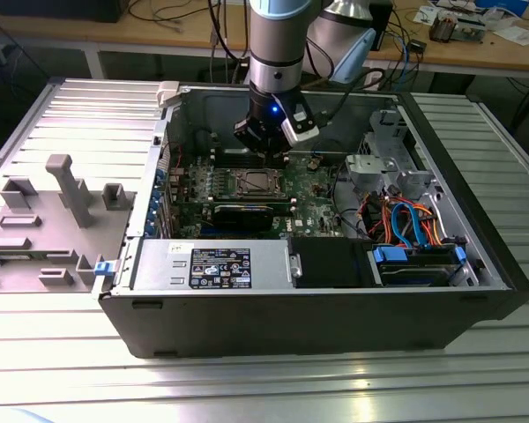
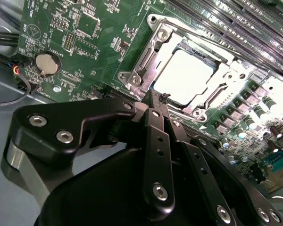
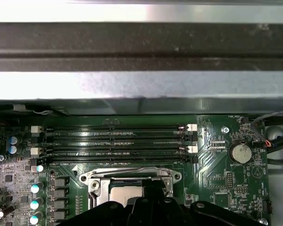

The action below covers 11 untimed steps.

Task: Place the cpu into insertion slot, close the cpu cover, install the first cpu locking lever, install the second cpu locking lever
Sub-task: 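Install the second cpu locking lever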

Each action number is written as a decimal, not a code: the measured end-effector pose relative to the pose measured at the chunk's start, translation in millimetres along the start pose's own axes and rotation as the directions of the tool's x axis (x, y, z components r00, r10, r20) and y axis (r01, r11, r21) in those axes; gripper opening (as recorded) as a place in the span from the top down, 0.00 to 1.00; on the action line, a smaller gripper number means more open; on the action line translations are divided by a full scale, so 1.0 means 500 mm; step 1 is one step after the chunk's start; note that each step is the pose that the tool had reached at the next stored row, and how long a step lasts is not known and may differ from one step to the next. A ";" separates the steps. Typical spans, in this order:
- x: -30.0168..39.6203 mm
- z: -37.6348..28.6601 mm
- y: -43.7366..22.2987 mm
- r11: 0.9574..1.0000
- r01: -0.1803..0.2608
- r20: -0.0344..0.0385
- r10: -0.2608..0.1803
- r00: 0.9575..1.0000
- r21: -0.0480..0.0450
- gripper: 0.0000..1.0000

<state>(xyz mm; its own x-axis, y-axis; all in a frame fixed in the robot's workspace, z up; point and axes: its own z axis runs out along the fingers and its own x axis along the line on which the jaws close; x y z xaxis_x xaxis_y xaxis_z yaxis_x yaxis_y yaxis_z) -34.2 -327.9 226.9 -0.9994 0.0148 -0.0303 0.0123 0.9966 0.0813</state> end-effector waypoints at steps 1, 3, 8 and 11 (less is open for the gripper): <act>0.000 0.000 -0.001 1.000 0.000 0.000 0.000 1.000 0.000 0.89; 0.000 0.000 -0.001 1.000 0.000 0.000 0.000 1.000 0.000 0.89; 0.000 -0.001 -0.013 1.000 0.000 0.000 0.000 1.000 0.000 0.89; 0.000 -0.001 -0.014 1.000 0.000 0.000 0.000 1.000 0.000 0.89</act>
<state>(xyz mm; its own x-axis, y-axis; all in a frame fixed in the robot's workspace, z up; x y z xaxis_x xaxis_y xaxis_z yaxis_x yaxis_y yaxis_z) -34.2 -334.7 226.9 -0.9994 0.0149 -0.0302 0.0124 0.9966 0.0812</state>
